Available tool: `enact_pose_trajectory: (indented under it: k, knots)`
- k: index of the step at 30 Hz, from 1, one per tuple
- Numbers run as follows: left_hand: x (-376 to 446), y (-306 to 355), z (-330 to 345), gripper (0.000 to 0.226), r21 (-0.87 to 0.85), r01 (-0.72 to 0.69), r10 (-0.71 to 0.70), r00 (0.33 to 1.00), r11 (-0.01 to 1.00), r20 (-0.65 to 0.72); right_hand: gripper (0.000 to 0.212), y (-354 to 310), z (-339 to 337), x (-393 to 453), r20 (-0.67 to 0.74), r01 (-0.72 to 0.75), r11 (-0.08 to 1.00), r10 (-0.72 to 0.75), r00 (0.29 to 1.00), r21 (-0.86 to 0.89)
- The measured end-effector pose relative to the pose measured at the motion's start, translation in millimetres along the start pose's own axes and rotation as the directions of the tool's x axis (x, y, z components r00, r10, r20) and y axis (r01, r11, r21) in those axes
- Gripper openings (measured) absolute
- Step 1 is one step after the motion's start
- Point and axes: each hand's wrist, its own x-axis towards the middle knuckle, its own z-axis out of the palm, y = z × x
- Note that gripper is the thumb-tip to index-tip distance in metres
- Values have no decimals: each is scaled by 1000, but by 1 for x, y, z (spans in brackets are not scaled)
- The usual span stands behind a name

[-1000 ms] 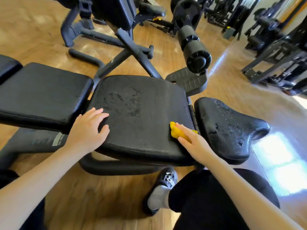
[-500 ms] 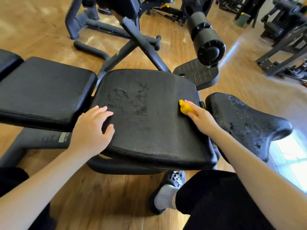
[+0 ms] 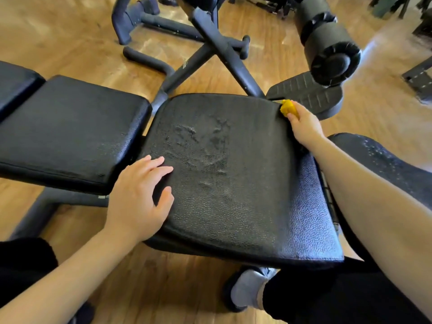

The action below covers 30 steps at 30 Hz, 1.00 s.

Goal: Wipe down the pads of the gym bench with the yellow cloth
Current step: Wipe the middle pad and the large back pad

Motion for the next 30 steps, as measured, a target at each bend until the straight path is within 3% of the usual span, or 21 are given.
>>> enact_pose_trajectory:
  k: [11,19,30]
  knots:
    - [-3,-1,-1,48,8,-31,31,999,999,-14,48,1,-21,-119,134,-13,999,17,991,-33]
    - [-2,-4,-3,38,40,-50,46,995,998,85,49,-9,-47,-234,216,-78,996,69,974,38]
    - [-15,-8,-8,45,52,-41,32,986,998,161,30,-42,-43,-291,-22,-62,991,65,998,120]
